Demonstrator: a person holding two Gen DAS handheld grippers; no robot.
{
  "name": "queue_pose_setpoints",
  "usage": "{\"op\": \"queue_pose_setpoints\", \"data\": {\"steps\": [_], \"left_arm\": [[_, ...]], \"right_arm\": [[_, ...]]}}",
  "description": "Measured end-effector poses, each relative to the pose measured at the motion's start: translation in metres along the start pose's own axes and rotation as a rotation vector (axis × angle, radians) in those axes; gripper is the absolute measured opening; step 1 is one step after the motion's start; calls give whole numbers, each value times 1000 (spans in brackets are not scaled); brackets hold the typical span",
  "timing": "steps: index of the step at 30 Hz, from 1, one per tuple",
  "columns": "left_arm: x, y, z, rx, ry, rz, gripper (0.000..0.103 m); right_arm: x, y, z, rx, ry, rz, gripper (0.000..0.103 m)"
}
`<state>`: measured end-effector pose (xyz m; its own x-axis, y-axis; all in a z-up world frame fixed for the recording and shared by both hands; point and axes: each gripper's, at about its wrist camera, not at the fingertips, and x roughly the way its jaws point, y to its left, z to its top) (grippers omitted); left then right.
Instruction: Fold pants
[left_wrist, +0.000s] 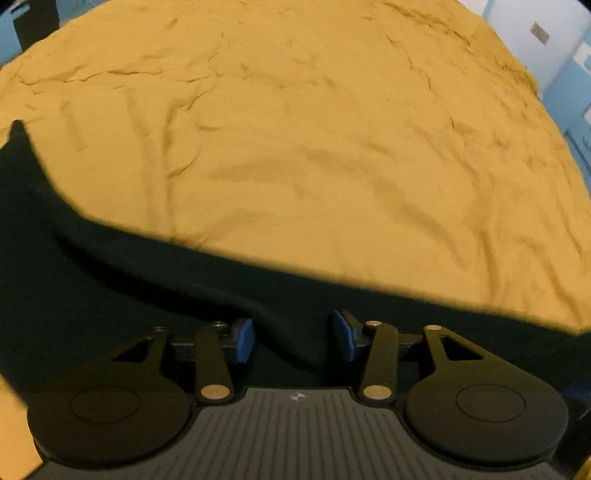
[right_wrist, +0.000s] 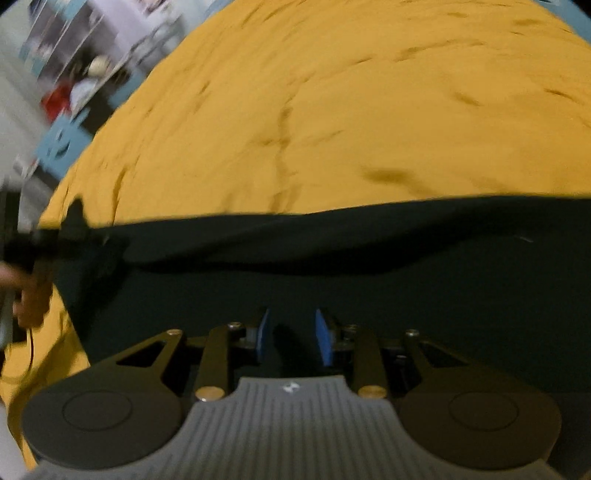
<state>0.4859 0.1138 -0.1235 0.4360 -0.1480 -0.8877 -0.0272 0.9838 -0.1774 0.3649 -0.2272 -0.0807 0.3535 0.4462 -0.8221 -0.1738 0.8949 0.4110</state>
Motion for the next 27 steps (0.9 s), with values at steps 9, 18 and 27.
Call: {"op": "queue_pose_setpoints", "data": {"steps": [9, 18, 27], "left_arm": [[-56, 85, 32, -448, -387, -104, 55], [-91, 222, -3, -647, -421, 187, 61], [-60, 246, 1, -663, -416, 124, 61]], "right_arm": [[6, -13, 61, 139, -245, -70, 26], [-35, 15, -19, -8, -187, 82, 31], [-66, 29, -88, -12, -214, 162, 33]]}}
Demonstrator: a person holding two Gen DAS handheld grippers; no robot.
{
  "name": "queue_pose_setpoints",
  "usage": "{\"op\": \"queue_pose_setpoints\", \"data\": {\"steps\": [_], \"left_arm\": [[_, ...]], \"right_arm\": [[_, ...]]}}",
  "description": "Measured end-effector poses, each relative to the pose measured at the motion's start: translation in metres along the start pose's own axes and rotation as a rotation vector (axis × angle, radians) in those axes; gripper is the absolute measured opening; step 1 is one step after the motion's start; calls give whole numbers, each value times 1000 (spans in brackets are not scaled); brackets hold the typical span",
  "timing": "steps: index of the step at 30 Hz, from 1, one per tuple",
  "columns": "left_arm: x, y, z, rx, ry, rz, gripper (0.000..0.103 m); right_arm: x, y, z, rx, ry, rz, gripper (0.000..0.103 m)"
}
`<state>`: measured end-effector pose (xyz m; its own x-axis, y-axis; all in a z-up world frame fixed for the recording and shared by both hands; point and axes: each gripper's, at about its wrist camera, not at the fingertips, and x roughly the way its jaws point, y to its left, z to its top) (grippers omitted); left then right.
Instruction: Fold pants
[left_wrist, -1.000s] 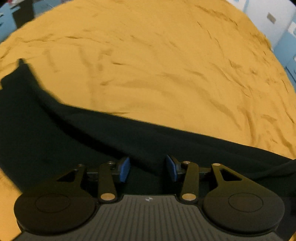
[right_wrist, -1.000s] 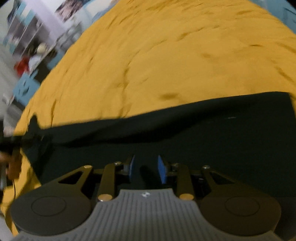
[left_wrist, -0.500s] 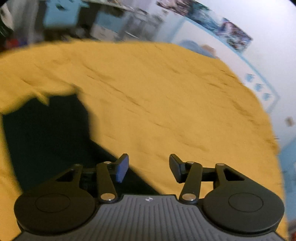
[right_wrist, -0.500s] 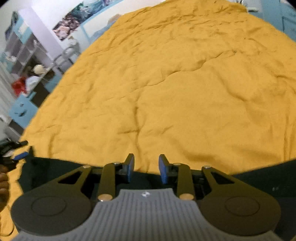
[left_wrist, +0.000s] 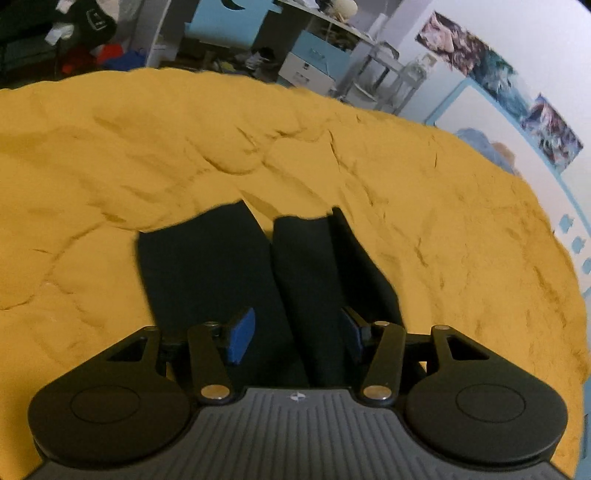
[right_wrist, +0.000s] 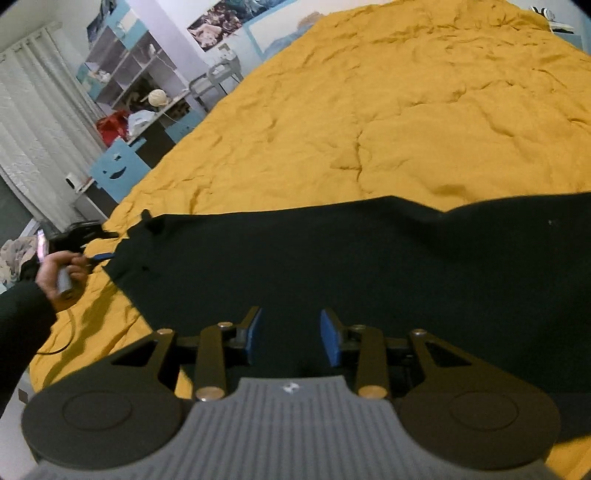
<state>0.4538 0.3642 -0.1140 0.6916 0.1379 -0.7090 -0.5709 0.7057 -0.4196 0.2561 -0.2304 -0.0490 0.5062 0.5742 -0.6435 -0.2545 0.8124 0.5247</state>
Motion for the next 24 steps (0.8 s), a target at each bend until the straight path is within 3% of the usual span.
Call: {"op": "queue_pose_setpoints", "data": {"steps": [3, 6, 8, 9, 10, 11, 15, 20, 24], "left_arm": [[11, 7, -6, 6, 30, 47, 60], [18, 10, 1, -55, 11, 6, 60], [29, 11, 5, -71, 46, -5, 59], [34, 12, 6, -71, 63, 16, 49], [35, 13, 6, -79, 68, 38, 13], [31, 16, 7, -101, 58, 38, 0], [-7, 29, 12, -182, -74, -184, 0], [-52, 49, 17, -226, -149, -240, 0], [-63, 77, 1, -205, -148, -168, 0]], "right_arm": [[-5, 4, -9, 4, -4, 24, 34], [-11, 4, -19, 9, 4, 32, 35], [-14, 3, -23, 16, 10, 32, 35], [-14, 2, -25, 23, 14, 34, 35], [-16, 0, -26, 29, 17, 33, 35], [-15, 0, -28, 35, 19, 28, 36], [-15, 2, -30, 36, 25, 34, 36], [-14, 12, -30, 10, 26, 49, 36], [-14, 14, -31, 11, 29, 62, 36]]}}
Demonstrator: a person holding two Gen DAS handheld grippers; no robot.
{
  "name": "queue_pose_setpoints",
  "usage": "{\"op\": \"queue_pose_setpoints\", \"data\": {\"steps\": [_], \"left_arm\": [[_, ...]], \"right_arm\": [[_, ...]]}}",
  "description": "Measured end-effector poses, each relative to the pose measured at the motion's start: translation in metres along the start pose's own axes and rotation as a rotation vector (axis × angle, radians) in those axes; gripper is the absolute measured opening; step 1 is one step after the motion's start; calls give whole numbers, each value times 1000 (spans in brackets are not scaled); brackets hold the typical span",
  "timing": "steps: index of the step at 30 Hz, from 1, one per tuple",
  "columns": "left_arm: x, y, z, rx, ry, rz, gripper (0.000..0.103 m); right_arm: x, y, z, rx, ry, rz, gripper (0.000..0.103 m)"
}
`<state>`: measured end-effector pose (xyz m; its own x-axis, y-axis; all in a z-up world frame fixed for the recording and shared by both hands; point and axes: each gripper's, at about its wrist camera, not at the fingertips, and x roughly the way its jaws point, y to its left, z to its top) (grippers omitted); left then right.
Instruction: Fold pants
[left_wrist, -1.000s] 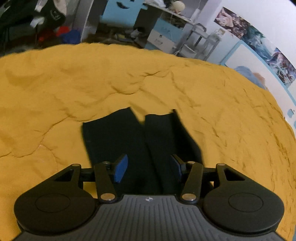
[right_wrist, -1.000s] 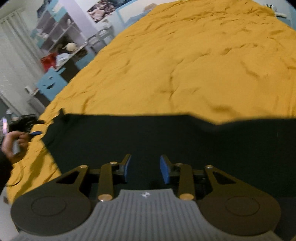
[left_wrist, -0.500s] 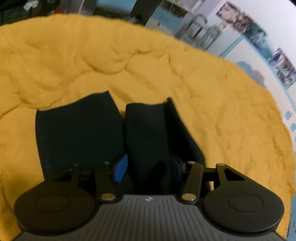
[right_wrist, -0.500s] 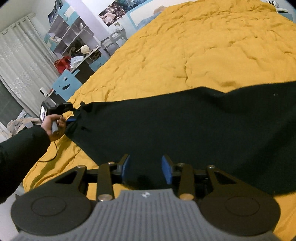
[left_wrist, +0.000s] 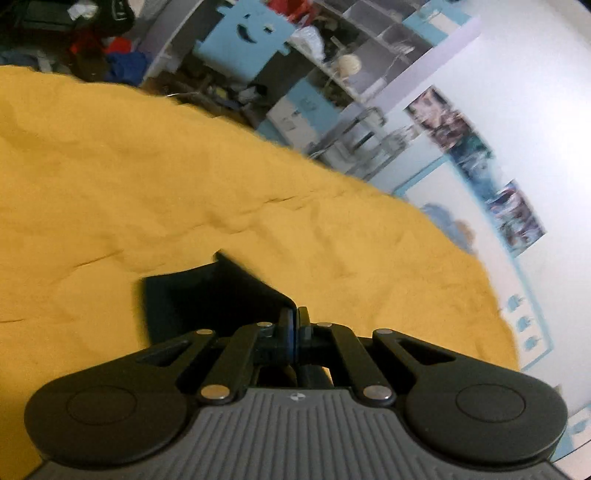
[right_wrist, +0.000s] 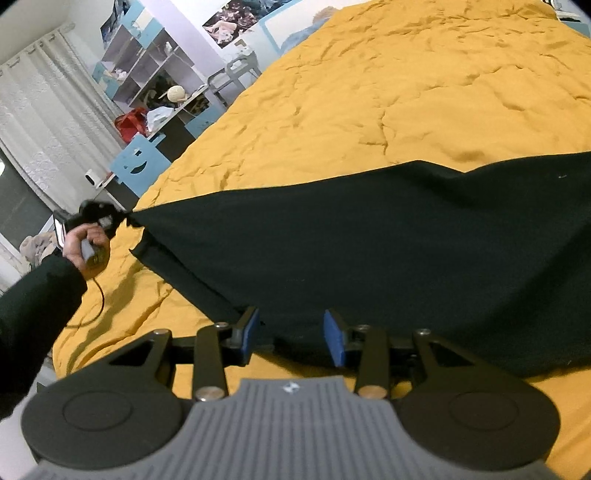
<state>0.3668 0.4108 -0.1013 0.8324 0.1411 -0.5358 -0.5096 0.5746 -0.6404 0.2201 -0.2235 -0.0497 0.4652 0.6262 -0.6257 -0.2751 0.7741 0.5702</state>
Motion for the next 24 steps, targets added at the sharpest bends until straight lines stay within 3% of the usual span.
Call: {"op": "queue_pose_setpoints", "data": {"steps": [6, 9, 11, 14, 18, 20, 24], "left_arm": [[20, 50, -8, -79, 34, 163, 4], [20, 70, -2, -175, 52, 101, 20], [18, 76, 2, -219, 49, 79, 21], [19, 72, 8, -201, 46, 88, 21], [27, 59, 14, -133, 84, 118, 21], [31, 53, 13, -85, 110, 167, 3], [36, 47, 19, -80, 127, 185, 3]], "right_arm": [[-2, -1, 1, 1, 8, -14, 36], [-5, -2, 2, 0, 6, -20, 36], [-5, -3, 2, 3, 9, -27, 36], [-2, -2, 1, -11, 17, -48, 36], [11, 30, -7, -241, 52, -147, 36], [21, 48, -12, -352, 56, -177, 36], [48, 80, -17, -527, 46, -225, 36]]}}
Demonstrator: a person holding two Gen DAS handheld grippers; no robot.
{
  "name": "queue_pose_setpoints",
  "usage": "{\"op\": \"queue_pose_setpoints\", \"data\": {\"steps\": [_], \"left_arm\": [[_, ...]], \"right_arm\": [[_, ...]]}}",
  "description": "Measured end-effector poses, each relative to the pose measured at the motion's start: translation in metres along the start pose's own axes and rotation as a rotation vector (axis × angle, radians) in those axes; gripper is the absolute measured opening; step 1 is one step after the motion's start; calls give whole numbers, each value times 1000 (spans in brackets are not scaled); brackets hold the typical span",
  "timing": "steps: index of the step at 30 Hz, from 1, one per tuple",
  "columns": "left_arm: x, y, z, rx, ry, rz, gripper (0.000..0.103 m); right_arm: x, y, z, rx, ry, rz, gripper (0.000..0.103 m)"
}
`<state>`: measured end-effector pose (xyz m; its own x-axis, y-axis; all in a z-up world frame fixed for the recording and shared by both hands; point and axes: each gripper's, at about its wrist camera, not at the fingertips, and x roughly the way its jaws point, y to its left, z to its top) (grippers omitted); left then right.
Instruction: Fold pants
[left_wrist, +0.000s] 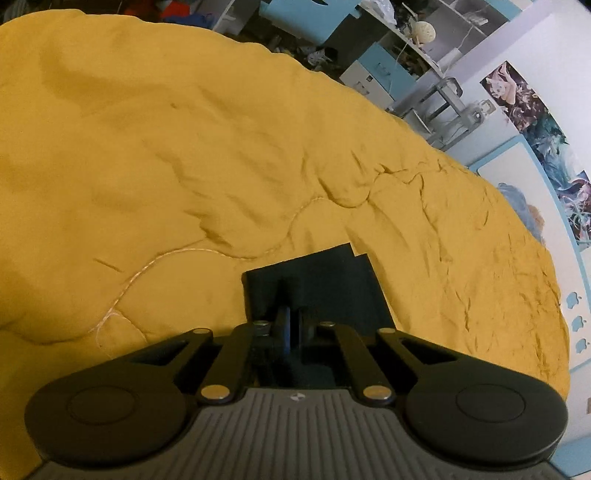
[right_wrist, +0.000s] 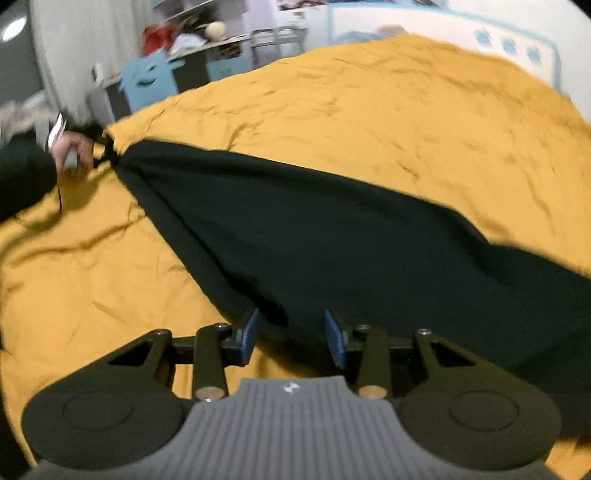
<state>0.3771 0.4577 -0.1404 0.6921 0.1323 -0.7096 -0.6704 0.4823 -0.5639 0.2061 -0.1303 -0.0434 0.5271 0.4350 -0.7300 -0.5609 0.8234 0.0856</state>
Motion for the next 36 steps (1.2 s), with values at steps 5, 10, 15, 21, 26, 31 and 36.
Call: {"op": "queue_pose_setpoints", "data": {"steps": [5, 10, 15, 21, 26, 31, 36], "left_arm": [[-1, 2, 2, -6, 15, -4, 3], [-2, -8, 7, 41, 1, 1, 2], [-33, -1, 5, -6, -142, -154, 2], [-6, 16, 6, 0, -61, -15, 2], [1, 8, 2, 69, -56, 51, 11], [-22, 21, 12, -37, -141, 64, 17], [-51, 20, 8, -50, -172, 185, 22]], "right_arm": [[32, 36, 6, -231, 32, -93, 31], [36, 34, 10, -262, 53, -120, 0], [-2, 22, 17, -229, -20, 4, 0], [11, 26, -2, -288, 67, 44, 0], [19, 34, -5, -317, 87, 33, 4], [2, 21, -9, -265, 75, 77, 18], [-37, -20, -14, -75, 19, 10, 26]]}}
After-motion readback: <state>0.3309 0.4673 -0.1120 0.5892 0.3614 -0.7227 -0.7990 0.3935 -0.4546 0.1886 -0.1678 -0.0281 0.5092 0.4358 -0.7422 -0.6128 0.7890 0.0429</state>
